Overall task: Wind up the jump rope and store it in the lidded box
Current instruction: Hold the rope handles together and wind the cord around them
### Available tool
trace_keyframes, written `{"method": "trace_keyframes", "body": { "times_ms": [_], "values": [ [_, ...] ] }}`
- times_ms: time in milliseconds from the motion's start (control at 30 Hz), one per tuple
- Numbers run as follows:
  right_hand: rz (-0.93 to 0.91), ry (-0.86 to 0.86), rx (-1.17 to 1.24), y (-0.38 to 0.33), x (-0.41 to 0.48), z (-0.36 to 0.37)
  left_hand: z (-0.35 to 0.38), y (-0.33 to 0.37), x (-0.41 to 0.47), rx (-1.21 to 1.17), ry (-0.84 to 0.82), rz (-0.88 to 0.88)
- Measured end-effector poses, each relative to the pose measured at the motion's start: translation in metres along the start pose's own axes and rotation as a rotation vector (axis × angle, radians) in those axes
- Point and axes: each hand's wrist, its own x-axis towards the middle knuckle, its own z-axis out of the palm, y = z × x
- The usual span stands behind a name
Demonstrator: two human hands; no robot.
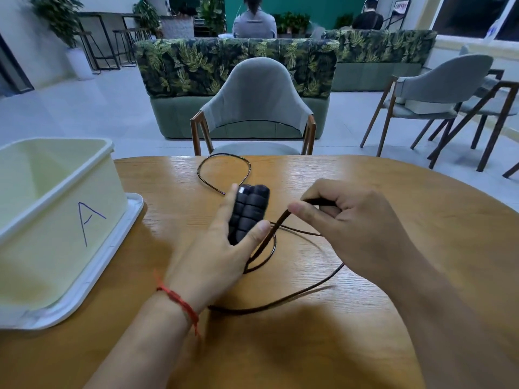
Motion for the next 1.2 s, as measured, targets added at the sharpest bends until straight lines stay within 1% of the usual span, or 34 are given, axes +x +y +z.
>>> {"method": "trace_keyframes", "body": {
  "times_ms": [100, 133, 200, 300, 400, 533, 633, 733, 800, 867, 933, 1033, 1100, 1133, 1200],
  "values": [
    [0.020, -0.008, 0.011, 0.001, 0.003, 0.001, 0.012, 0.005, -0.004, -0.123, -0.091, 0.046],
    [0.027, -0.020, 0.019, 0.000, 0.004, 0.002, 0.015, 0.005, -0.005, -0.130, -0.125, 0.069],
    [0.025, -0.082, 0.064, -0.005, 0.004, 0.003, 0.018, 0.006, -0.010, -0.026, -0.191, 0.103],
    [-0.026, -0.253, 0.121, -0.015, 0.002, 0.009, 0.025, 0.007, -0.016, 0.188, -0.242, 0.158],
    [0.019, -0.378, 0.198, -0.014, 0.002, 0.012, 0.028, 0.007, -0.024, 0.218, -0.287, 0.247],
    [0.049, -0.416, 0.217, -0.003, 0.009, -0.001, 0.025, 0.018, -0.034, 0.107, -0.291, 0.338],
    [0.100, -0.390, 0.277, 0.009, 0.014, -0.017, 0.022, 0.023, -0.034, 0.038, -0.225, 0.407],
    [0.225, -0.419, 0.516, 0.025, 0.014, -0.027, 0.017, 0.024, -0.034, -0.033, -0.223, 0.470],
    [0.290, -0.461, 0.608, 0.035, 0.013, -0.025, 0.016, 0.025, -0.038, -0.047, -0.227, 0.533],
    [0.342, -0.459, 0.736, 0.037, 0.011, -0.015, 0.017, 0.023, -0.037, -0.079, -0.174, 0.586],
    [0.361, -0.407, 0.826, 0.035, 0.010, 0.000, 0.015, 0.018, -0.032, -0.168, -0.115, 0.574],
    [0.300, -0.314, 0.696, 0.029, 0.004, 0.032, 0.007, 0.014, -0.028, -0.335, -0.047, 0.472],
    [0.264, -0.274, 0.710, 0.021, -0.002, 0.053, 0.001, 0.012, -0.025, -0.409, 0.017, 0.340],
    [0.237, -0.253, 0.679, 0.017, -0.004, 0.062, -0.002, 0.010, -0.022, -0.441, 0.036, 0.269],
    [0.203, -0.208, 0.503, 0.012, -0.008, 0.072, -0.005, 0.006, -0.015, -0.476, 0.055, 0.191]
  ]
}}
